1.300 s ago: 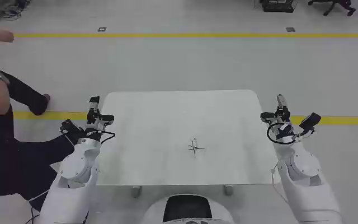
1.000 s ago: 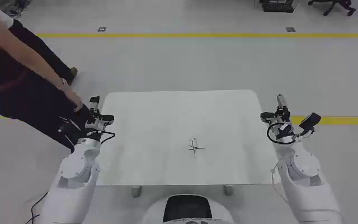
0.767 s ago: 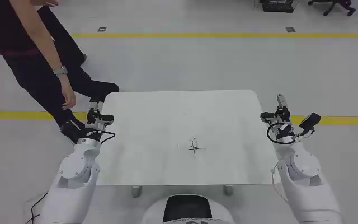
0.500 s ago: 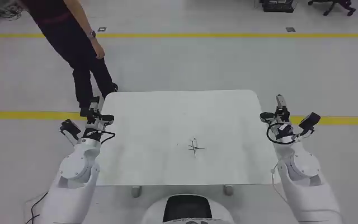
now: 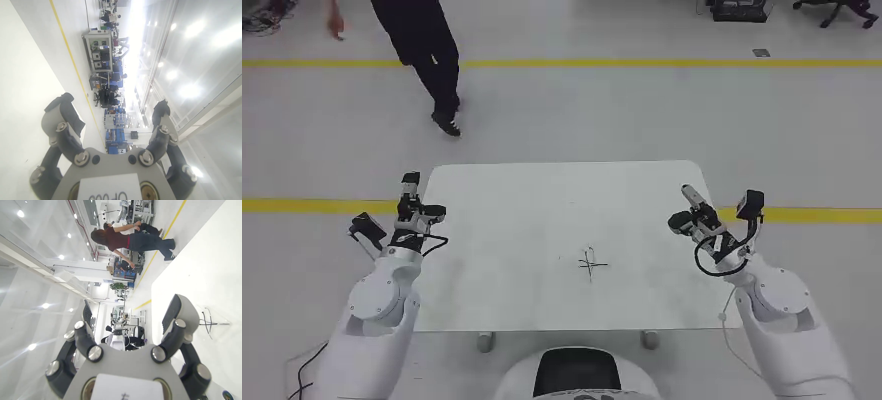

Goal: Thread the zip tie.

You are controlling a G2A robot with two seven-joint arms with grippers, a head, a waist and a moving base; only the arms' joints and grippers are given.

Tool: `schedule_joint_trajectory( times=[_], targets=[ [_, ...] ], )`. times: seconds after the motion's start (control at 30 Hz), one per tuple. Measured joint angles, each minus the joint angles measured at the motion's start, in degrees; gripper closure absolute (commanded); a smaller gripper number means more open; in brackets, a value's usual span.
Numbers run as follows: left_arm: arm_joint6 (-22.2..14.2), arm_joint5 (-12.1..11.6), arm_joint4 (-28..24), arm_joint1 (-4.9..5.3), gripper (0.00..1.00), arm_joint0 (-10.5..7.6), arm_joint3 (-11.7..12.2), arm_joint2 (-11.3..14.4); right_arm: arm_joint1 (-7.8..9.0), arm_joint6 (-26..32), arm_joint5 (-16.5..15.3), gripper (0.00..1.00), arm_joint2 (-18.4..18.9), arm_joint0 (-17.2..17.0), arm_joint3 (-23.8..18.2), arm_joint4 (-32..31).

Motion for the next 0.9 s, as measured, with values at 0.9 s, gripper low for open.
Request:
schedule_joint_trajectory(
  times=[0.9],
  targets=[
    [0.0,0.0,0.0,0.0,0.0,0.0,0.0,0.0,1.16,23.5,1.8,0.0,-6.8,9.1,6.9,-8.5]
  ],
)
